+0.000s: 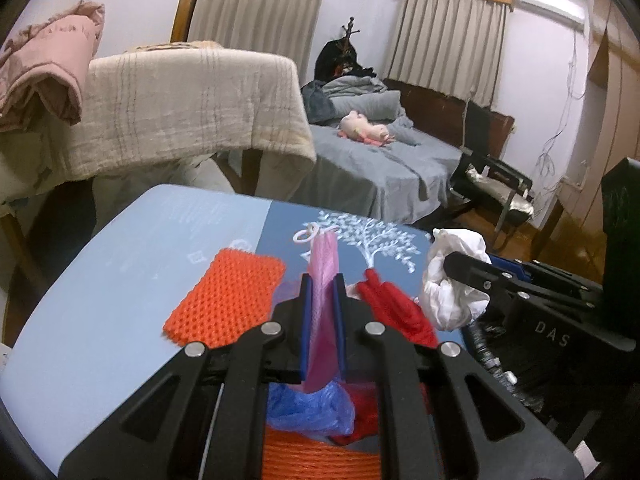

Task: Collect trash
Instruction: 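Lift the white tissue with the right gripper while the left gripper holds the pink bag, then carry the pink bag and white tissue over the trash bin with both grippers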

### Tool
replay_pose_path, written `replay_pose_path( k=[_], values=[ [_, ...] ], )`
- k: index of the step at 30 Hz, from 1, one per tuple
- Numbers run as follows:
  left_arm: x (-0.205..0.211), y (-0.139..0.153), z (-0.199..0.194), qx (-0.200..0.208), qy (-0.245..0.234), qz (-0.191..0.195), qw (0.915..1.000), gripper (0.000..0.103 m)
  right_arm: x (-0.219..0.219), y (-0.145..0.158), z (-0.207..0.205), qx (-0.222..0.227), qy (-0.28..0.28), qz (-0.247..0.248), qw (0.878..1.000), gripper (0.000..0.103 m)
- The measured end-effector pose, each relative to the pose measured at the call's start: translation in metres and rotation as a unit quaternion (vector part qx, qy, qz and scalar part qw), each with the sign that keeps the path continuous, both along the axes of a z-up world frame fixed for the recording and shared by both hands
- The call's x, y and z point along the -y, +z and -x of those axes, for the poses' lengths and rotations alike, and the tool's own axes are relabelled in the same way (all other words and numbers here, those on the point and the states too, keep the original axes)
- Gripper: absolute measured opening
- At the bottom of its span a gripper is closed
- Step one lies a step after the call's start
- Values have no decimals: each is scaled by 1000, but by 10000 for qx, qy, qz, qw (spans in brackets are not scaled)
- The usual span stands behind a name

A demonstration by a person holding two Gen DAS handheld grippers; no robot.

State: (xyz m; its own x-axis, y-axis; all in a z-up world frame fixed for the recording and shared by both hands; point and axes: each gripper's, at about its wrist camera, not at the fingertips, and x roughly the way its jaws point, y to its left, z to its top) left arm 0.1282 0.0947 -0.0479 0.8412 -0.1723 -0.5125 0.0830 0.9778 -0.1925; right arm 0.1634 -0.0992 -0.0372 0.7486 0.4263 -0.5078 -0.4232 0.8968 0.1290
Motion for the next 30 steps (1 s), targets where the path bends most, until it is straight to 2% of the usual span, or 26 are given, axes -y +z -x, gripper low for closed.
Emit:
replay_pose_path(
  k=[7,12,22,30],
  values=[
    [16,19,7,190,-137,5,9997,10,25,9,10,83,-217,-31,9997,24],
    [30,17,7,176,-234,-37,9996,10,39,3,15,34,-321,-4,9995,24],
    [51,-38,-9,-318,-409,-215,9984,10,52,-24,12,-256,-488,36,9985,24],
    [50,-56,-18,-522,-440,-276,9973,14,49,-39,6,-413,-470,88,9980,24]
  ],
)
